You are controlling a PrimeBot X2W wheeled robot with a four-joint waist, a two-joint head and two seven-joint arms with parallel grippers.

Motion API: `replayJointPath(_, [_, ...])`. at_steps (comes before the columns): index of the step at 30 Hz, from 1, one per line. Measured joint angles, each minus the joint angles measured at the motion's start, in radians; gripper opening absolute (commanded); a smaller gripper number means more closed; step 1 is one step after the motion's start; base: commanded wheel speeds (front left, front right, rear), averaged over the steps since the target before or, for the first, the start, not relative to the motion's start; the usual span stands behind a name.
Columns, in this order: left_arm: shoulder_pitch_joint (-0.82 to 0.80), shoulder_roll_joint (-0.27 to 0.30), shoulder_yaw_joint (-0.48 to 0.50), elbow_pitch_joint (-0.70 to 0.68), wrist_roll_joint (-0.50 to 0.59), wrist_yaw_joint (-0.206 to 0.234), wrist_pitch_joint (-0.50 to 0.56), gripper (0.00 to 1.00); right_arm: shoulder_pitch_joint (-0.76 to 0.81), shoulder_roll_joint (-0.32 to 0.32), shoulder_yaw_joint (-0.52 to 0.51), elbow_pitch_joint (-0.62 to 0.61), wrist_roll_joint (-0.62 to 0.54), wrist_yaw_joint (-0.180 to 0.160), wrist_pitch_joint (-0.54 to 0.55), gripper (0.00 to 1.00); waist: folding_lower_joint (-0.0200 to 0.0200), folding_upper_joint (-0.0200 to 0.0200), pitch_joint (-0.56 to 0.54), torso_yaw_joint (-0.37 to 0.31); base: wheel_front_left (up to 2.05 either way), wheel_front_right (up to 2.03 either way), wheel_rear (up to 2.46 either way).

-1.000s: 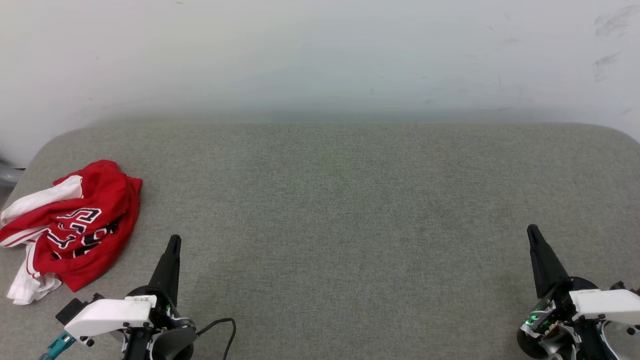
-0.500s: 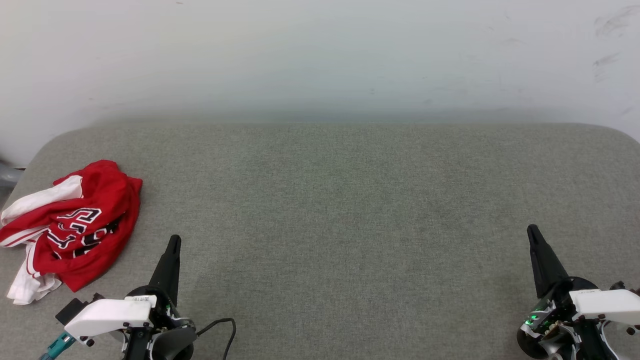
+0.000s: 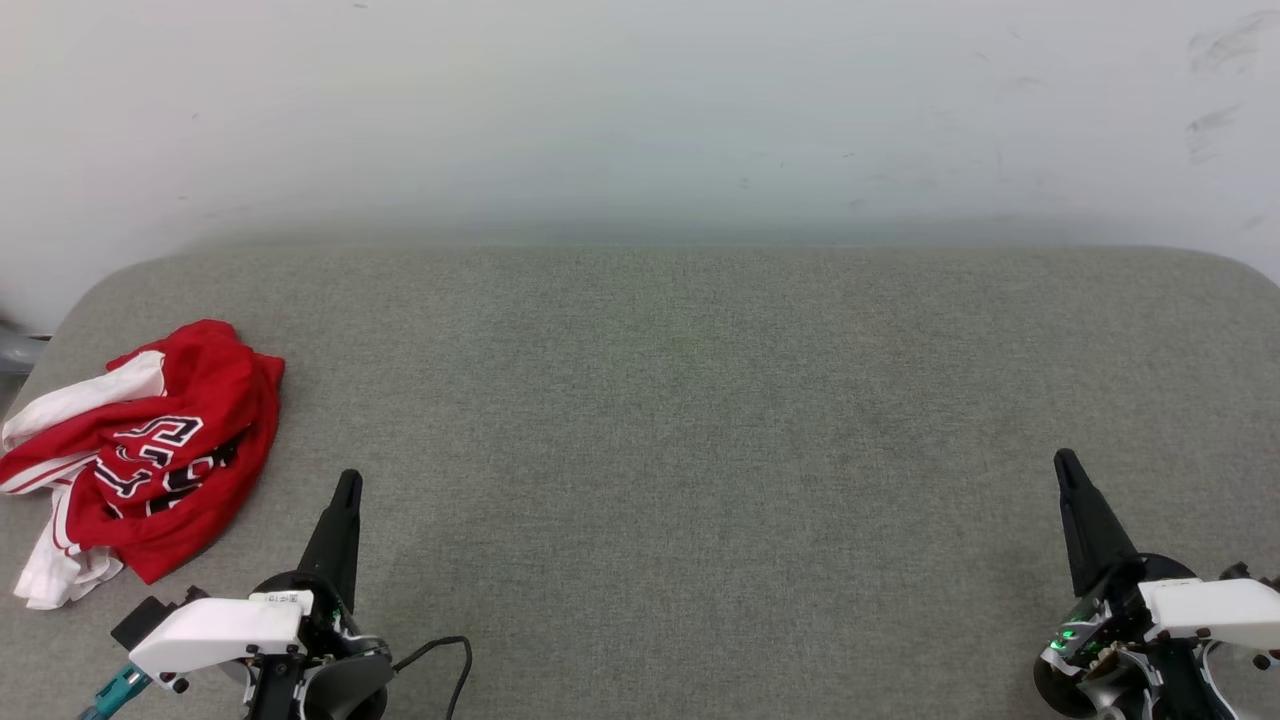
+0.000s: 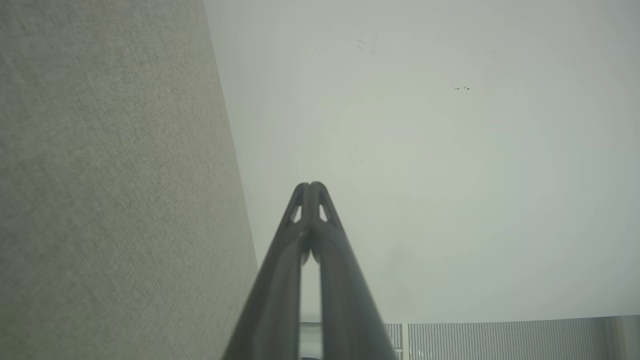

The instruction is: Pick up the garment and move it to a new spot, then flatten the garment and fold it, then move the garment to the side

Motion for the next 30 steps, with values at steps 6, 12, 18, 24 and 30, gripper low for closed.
replayJointPath(6, [0.017,-0.002,-0.004,0.023,0.000,0.000,-0.001,1.00,0.020,0.000,0.001,0.024,0.000,0.000,0.000,1.00,0.0000,0.0000,0.000,0.000,0.00,0.00,0.00])
replayJointPath(12, [0.037,-0.003,-0.010,0.023,0.011,0.000,-0.025,1.00,0.043,0.001,0.001,0.037,-0.020,0.000,-0.024,1.00,0.0000,0.0000,0.001,0.000,0.00,0.00,0.00])
replayJointPath(18, [0.037,-0.003,-0.006,0.006,0.086,0.000,-0.054,1.00,0.044,0.001,-0.009,0.023,-0.096,0.000,-0.054,1.00,0.0000,0.0000,0.002,0.001,0.00,0.00,0.00])
replayJointPath(24, [0.037,-0.003,-0.002,-0.025,0.194,0.015,-0.082,1.00,0.045,0.001,-0.025,-0.007,-0.197,0.000,-0.080,1.00,0.0000,0.0000,0.003,0.001,0.00,0.00,0.00])
replayJointPath(30, [0.037,-0.003,-0.008,-0.065,0.308,0.045,-0.106,1.00,0.049,0.001,-0.023,-0.049,-0.323,0.000,-0.106,1.00,0.0000,0.0000,0.004,0.001,0.00,0.00,0.00])
